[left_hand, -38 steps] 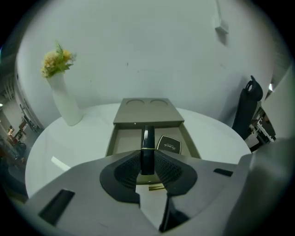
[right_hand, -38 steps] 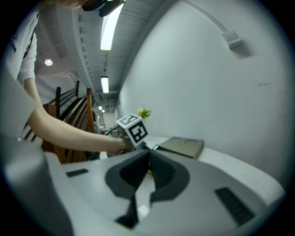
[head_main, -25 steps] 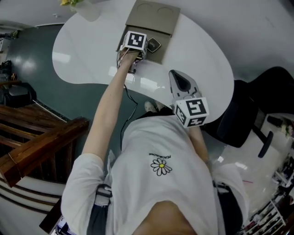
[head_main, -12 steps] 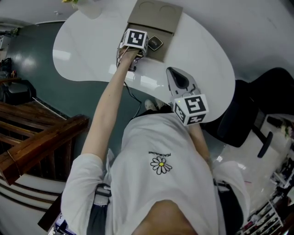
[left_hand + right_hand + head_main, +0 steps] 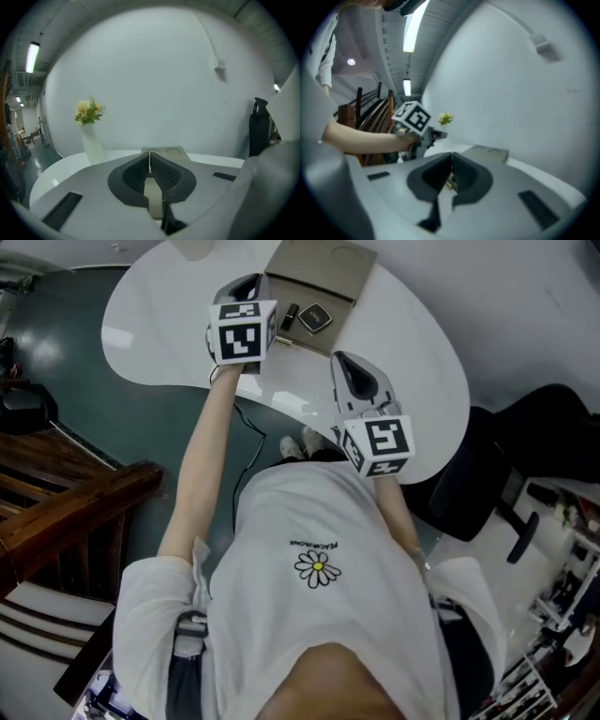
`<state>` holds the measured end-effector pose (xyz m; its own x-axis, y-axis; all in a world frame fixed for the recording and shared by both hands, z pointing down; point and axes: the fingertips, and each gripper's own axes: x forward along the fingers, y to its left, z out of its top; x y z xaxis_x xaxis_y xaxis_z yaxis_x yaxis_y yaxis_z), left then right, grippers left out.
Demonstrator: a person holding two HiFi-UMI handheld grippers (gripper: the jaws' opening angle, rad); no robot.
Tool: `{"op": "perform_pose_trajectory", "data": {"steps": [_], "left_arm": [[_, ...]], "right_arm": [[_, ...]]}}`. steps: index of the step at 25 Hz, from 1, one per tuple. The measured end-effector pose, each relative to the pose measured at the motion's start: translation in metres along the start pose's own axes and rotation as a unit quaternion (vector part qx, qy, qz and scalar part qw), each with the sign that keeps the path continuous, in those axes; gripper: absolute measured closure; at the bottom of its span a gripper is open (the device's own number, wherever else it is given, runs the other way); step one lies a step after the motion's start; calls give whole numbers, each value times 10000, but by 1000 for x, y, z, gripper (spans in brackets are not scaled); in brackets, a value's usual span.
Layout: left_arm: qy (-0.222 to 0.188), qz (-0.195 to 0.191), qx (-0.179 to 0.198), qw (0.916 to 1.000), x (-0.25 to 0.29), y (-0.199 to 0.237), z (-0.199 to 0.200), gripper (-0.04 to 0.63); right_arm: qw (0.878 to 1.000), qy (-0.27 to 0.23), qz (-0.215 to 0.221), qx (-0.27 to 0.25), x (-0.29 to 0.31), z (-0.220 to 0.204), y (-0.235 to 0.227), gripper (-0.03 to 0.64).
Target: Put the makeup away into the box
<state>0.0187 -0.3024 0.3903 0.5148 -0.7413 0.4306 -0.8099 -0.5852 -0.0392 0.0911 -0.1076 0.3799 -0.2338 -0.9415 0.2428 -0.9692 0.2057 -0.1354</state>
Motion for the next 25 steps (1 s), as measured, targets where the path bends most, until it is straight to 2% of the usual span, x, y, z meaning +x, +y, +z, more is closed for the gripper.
{"op": "perform_pose_trajectory", "data": {"steps": [3,7,10,14,22,25], "left_arm": [[-814,-44,-312,9962,-60,-11,5,566],[-1245,158,-429,9912,-123,-23,-23,567],[-1334,311,-299,9901,-154,-32,-41,572],[-1413,608,-411,9872,-179,-27,-55,572],[-1354,757,-349,9873,-176,-15,-66,572],[-1296,767,-208,9884,-173,-16,-72,572]], "right_arm": [[9999,-52,-17,-139,0,1,7,586],[9998,-58,39,-187,1,1,16,586],[9996,-34,112,-247,3,0,21,586],[9994,-5,179,-286,4,-2,28,588],[9992,142,56,-361,4,-8,28,588],[9993,135,34,-355,4,-8,27,588]]}}
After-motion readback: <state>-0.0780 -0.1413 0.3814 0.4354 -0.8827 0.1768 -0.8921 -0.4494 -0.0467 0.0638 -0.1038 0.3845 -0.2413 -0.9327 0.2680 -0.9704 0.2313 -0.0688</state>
